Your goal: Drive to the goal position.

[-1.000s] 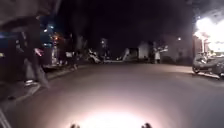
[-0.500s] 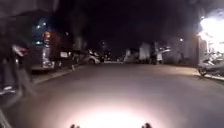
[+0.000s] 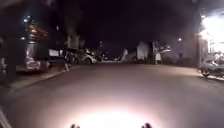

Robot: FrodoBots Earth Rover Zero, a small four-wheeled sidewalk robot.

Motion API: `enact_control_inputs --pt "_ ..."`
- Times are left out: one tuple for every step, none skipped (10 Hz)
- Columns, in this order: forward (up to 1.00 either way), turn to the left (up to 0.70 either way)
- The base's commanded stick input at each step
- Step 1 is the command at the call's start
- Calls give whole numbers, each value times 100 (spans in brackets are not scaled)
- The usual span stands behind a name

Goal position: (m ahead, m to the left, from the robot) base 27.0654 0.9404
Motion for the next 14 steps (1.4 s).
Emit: enact_control_inputs --pt "85 0" --pt "85 0" --pt "85 0" --pt "85 0" --pt "85 0" --pt "85 0" --pt "85 0" --pt "85 0" --pt "85 0" --pt "85 0" --pt "85 0" --pt "85 0" --pt "85 0" --pt "85 0"
